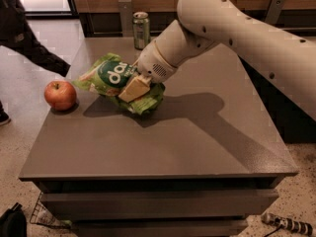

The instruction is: Move green rice chip bag near apple

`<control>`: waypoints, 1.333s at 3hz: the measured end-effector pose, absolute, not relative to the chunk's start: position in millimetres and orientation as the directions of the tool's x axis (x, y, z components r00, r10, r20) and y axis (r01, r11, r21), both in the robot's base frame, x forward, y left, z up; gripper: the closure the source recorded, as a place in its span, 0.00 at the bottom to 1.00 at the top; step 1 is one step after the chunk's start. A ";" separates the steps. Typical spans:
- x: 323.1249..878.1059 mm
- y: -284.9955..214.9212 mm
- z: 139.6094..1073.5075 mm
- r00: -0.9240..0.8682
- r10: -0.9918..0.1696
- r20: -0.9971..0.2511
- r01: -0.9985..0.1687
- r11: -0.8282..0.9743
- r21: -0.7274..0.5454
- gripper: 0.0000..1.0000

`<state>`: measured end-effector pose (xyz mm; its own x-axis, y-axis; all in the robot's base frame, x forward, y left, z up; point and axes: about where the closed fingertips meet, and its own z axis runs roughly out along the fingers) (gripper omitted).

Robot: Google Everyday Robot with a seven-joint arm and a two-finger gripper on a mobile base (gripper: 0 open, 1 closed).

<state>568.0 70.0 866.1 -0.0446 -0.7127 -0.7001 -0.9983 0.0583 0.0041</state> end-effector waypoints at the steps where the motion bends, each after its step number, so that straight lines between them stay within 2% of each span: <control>1: 560.4 70.0 844.7 -0.051 -0.725 -0.687 -0.999 0.034 0.039 1.00; 2: 539.0 69.1 845.3 0.000 -0.715 -0.700 -1.000 -0.016 0.017 1.00; 3: 537.5 69.7 844.4 0.010 -0.715 -0.699 -1.000 -0.026 0.012 0.84; 4: 536.2 71.8 843.7 0.013 -0.715 -0.699 -0.999 -0.031 0.013 0.53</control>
Offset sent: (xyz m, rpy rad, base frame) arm -0.0603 -0.0081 -0.0142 0.0271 -0.0462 0.1538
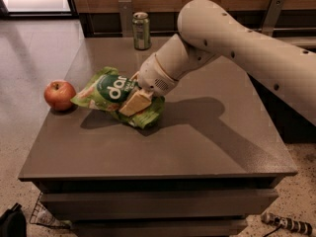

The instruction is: Move green rice chip bag near apple

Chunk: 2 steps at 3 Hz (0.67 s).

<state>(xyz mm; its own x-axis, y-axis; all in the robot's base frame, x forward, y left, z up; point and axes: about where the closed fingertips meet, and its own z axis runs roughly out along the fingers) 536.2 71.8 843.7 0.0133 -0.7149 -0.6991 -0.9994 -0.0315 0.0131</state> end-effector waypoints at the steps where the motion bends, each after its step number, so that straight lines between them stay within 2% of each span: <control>1: 535.5 73.0 843.3 0.015 -0.715 -0.699 -0.999 -0.034 0.014 0.30; 2: 534.8 74.4 842.8 0.016 -0.715 -0.698 -0.999 -0.037 0.015 0.07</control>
Offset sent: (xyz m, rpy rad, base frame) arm -0.0007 0.0013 -0.0004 -0.0005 0.0009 0.0028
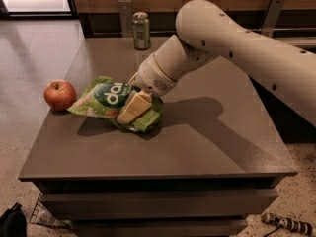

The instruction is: Move green rice chip bag near apple

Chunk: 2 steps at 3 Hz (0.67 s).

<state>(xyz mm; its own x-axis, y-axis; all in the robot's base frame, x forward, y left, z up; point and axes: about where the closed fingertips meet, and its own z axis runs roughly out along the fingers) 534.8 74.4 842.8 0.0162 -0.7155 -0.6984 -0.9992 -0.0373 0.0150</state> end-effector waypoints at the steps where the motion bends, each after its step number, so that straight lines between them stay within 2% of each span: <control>1: 534.2 75.4 842.5 0.017 -0.716 -0.698 -0.999 -0.040 0.016 0.00; 2: 534.2 75.5 842.4 0.017 -0.716 -0.698 -0.999 -0.040 0.016 0.00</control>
Offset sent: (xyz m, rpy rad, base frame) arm -0.0005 0.0010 -0.0003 -0.0003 0.0007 0.0022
